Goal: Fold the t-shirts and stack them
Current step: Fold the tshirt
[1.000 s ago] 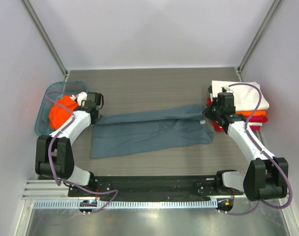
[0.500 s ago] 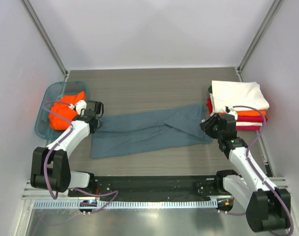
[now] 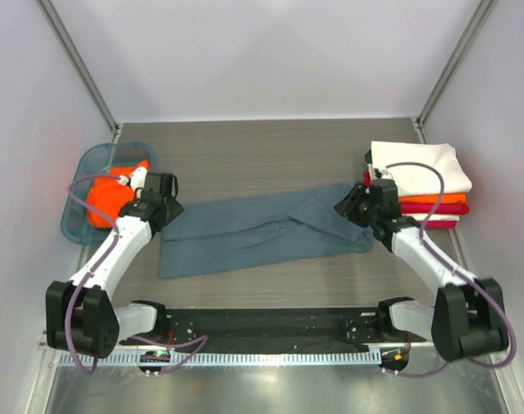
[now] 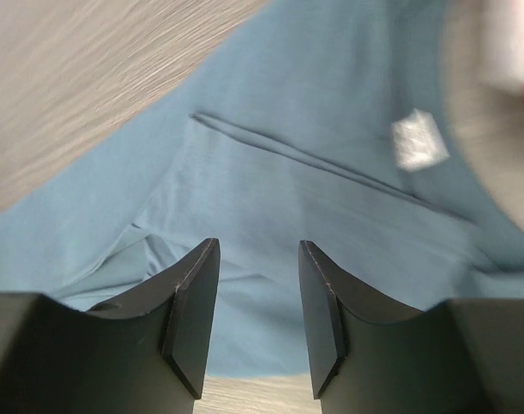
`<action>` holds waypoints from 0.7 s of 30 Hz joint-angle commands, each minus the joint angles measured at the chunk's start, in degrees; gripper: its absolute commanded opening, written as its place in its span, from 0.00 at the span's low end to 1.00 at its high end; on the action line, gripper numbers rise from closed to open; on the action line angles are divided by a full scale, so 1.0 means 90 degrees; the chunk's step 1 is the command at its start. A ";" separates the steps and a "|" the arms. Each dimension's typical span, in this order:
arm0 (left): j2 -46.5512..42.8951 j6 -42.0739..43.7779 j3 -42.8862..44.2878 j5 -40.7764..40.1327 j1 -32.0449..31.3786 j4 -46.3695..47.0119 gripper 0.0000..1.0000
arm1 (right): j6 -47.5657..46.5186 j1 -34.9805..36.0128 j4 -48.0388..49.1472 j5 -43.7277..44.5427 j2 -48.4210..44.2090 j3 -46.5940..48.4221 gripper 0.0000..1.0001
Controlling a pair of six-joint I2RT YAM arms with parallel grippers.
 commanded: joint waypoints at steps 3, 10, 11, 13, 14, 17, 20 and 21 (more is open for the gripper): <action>0.0603 -0.0158 0.0594 0.0860 -0.1084 0.0573 0.40 | -0.0398 0.0463 0.0351 -0.0087 0.1244 0.1055 0.48; 0.2310 -0.0510 0.2088 0.1113 -0.2404 0.0828 0.40 | -0.0515 0.0580 0.0400 -0.0096 0.2544 0.2091 0.49; 0.2498 -0.0530 0.2293 0.1172 -0.2540 0.0818 0.40 | -0.0553 0.0590 0.0400 -0.0106 0.2653 0.2169 0.49; 0.3053 -0.0550 0.2848 0.1347 -0.2677 0.0818 0.40 | -0.0593 0.0590 0.0400 -0.0223 0.2867 0.2354 0.49; 0.3211 -0.0569 0.3007 0.1426 -0.2707 0.0818 0.40 | -0.0661 0.0590 0.0400 -0.0272 0.3042 0.2413 0.49; 0.3913 -0.0618 0.3612 0.1758 -0.2746 0.0818 0.40 | -0.0710 0.0590 0.0420 -0.0457 0.3394 0.2599 0.49; 0.4460 -0.0706 0.4119 0.2099 -0.2775 0.0818 0.39 | -0.0788 0.0619 0.0478 -0.0721 0.3600 0.2726 0.49; 0.4579 -0.0706 0.4218 0.2129 -0.2795 0.0818 0.38 | -0.0895 0.0629 0.0488 -0.0837 0.3717 0.2784 0.49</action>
